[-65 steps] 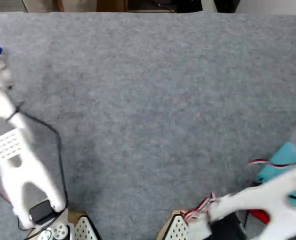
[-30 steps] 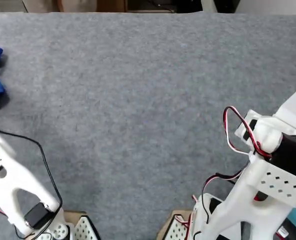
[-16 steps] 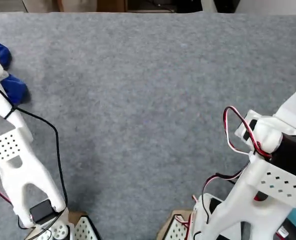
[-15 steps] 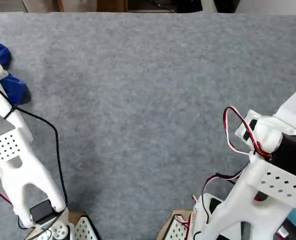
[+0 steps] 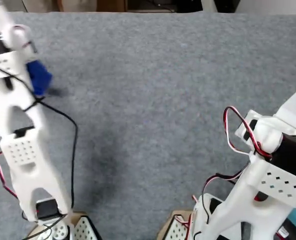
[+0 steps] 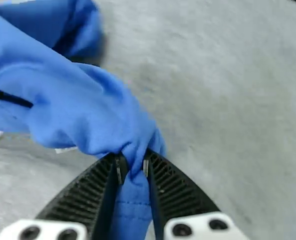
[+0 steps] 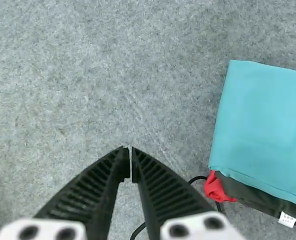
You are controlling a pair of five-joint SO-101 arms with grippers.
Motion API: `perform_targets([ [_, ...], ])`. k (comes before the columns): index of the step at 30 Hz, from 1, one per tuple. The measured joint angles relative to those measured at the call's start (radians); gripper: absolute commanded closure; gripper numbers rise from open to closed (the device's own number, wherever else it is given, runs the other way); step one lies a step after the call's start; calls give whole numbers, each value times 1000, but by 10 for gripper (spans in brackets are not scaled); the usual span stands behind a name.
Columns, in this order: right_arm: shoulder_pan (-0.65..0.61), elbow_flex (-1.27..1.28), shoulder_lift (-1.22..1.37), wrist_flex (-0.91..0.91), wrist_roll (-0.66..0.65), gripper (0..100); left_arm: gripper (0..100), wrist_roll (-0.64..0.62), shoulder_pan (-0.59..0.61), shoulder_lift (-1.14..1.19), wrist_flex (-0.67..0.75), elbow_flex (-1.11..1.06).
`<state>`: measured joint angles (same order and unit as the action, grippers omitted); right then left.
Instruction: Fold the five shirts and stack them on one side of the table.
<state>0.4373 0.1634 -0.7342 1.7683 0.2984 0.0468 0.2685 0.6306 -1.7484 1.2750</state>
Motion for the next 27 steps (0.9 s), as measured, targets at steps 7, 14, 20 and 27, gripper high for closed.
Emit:
perform_targets([
  [7, 0, 0, 0, -11, -12, 975, 980, 0, -350, -325, 0, -451],
  [14, 0, 0, 0, -60, -98, 938, 936, 190, -694, -598, 0, -939],
  [20, 0, 0, 0, -95, -126, 754, 763, 227, -692, -781, 0, -1165],
  [27, -229, 0, 8, -126, -123, 797, 753, 204, -433, -1000, 0, -1172],
])
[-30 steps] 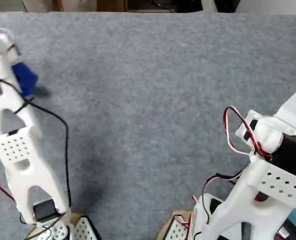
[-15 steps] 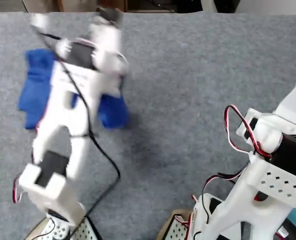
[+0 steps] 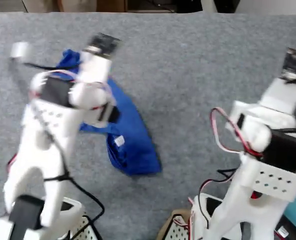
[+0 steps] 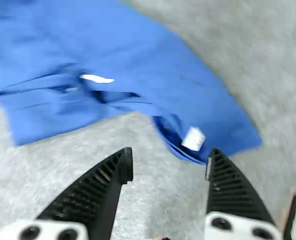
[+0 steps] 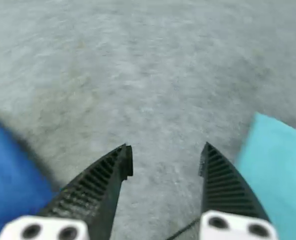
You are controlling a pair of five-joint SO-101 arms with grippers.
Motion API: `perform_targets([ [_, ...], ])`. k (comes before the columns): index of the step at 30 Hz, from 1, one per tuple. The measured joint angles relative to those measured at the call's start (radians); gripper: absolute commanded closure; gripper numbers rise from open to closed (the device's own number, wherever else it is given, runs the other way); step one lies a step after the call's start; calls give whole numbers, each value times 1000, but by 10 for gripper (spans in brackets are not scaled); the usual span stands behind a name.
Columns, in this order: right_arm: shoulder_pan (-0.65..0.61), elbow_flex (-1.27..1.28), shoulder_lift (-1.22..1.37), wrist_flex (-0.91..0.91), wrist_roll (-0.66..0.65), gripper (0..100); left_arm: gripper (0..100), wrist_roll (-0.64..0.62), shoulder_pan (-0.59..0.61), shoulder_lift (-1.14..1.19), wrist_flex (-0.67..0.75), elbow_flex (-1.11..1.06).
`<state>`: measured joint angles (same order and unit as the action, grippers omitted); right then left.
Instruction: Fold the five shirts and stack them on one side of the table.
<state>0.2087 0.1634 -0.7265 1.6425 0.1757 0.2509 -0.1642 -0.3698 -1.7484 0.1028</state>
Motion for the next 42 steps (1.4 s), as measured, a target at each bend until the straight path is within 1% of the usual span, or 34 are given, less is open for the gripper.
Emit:
perform_targets([
  [2, -112, 0, 35, -12, 38, 805, 753, 0, 107, -52, 0, 0],
  [4, -215, -2, 94, -25, 84, 804, 753, -2, 241, -92, 0, 0],
  [6, -313, -32, 178, -32, 132, 804, 753, -2, 394, -112, 12, -17],
  [8, -411, -91, 281, -37, 175, 804, 753, -2, 566, -118, 57, -74],
  [10, -505, -176, 399, -43, 196, 804, 753, 2, 749, -118, 140, -163],
  [12, -591, -278, 528, -46, 204, 804, 753, 31, 925, -118, 256, -276],
  [14, -664, -394, 660, -46, 207, 804, 753, 66, 1077, -118, 377, -388],
  [17, -752, -572, 861, -46, 207, 804, 753, 124, 1252, -118, 542, -535],
  [19, -802, -687, 991, -46, 193, 804, 753, 157, 1332, -118, 644, -620],
  [23, -888, -905, 1223, -46, 160, 804, 753, 175, 1456, -118, 786, -747],
  [28, -964, -1180, 1484, -46, 149, 804, 753, 175, 1547, -118, 827, -825],
  [36, -1049, -1567, 1861, -46, 149, 804, 753, 178, 1571, -118, 827, -881],
  [39, -1073, -1645, 1944, -46, 149, 806, 753, 178, 1571, -118, 827, -881],
  [42, -1077, -1665, 1982, -46, 149, 819, 753, 178, 1571, -118, 827, -885],
])
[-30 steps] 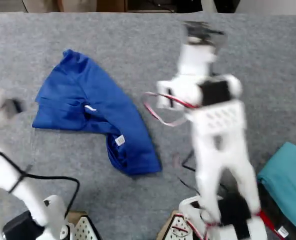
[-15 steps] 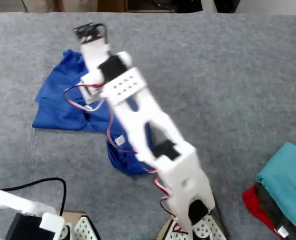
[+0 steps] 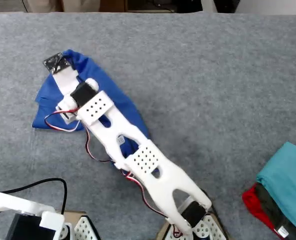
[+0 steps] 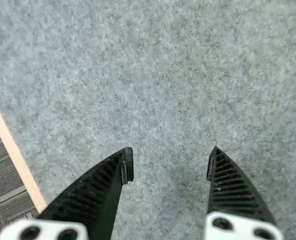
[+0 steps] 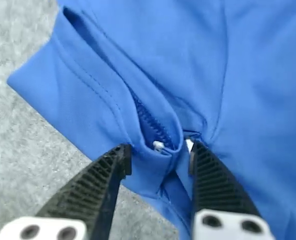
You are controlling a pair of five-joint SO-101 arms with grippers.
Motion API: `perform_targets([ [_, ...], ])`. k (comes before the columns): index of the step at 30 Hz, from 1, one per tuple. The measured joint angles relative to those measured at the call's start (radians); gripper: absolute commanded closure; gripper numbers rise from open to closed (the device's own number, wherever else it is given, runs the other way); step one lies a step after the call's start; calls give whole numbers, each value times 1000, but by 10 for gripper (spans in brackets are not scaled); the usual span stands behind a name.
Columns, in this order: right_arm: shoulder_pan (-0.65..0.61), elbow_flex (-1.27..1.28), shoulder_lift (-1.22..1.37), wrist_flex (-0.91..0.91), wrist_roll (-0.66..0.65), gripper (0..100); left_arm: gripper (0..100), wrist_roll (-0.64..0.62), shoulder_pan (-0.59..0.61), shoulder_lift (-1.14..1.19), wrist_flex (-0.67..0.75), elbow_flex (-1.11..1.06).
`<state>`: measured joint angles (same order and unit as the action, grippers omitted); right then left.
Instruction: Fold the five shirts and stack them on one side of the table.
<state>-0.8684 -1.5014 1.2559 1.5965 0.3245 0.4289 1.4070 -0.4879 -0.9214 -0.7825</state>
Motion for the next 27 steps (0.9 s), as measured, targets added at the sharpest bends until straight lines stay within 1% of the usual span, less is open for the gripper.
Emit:
perform_targets([
  [2, 0, 0, 8, 0, 0, 884, 753, 0, 0, 0, 0, 0],
  [4, 0, 0, 8, 14, 0, 984, 753, 0, 0, 0, 0, 0],
  [5, 0, -2, 8, 21, 0, 995, 753, 0, 0, 0, 0, 0],
  [6, 0, -2, 8, 28, 0, 981, 753, 0, 0, 0, 0, 0],
  [9, 23, -2, 8, 54, 0, 993, 753, 0, 0, 0, 0, 0],
  [15, 144, -63, 6, 160, 0, 993, 753, 0, 0, 0, 0, -35],
  [19, 261, -103, -31, 172, 0, 993, 753, 0, 0, 0, 0, -58],
  [22, 361, -103, -104, 172, 0, 993, 753, -2, -5, 0, 0, -58],
  [27, 557, -69, -264, 172, -35, 993, 753, -2, -48, 0, 0, -58],
])
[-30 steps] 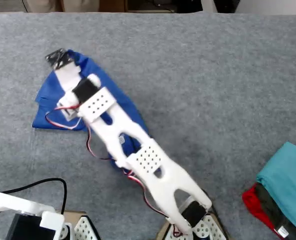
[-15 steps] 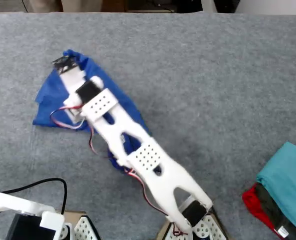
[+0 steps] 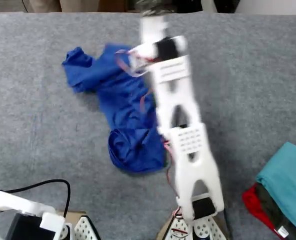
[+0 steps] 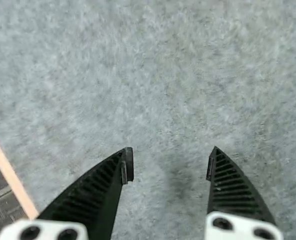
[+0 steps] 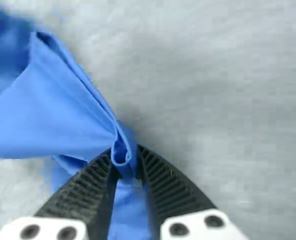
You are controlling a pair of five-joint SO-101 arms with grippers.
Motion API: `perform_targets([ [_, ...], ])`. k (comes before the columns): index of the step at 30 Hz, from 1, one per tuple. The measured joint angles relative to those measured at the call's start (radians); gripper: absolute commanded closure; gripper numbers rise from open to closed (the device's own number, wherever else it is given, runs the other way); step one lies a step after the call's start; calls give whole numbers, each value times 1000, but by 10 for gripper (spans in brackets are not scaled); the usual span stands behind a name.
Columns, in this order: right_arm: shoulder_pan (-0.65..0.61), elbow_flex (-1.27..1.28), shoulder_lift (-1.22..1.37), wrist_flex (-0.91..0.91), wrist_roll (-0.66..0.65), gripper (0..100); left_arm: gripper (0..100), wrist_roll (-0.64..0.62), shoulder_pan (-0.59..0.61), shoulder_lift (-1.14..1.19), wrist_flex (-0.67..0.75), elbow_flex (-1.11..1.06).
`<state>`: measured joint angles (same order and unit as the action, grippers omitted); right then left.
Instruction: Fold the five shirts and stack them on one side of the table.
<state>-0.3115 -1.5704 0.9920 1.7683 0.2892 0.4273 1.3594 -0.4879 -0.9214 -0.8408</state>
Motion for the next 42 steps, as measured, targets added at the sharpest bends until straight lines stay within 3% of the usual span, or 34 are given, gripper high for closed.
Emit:
perform_targets([
  [12, 598, 377, -235, 3, -169, 993, 753, 0, -138, 0, 0, -12],
  [19, 875, 505, -235, 3, -282, 993, 753, -2, -342, -2, -49, -49],
  [23, 1016, 506, -235, 3, -362, 993, 753, -35, -552, -2, -130, -49],
  [30, 1177, 506, -235, -71, -459, 983, 753, -278, -1062, -2, -195, 17],
  [37, 1244, 506, -235, -173, -489, 771, 750, -503, -1596, -2, -212, 172],
  [42, 1269, 503, -235, -209, -489, 705, 750, -598, -1844, 0, -138, 190],
])
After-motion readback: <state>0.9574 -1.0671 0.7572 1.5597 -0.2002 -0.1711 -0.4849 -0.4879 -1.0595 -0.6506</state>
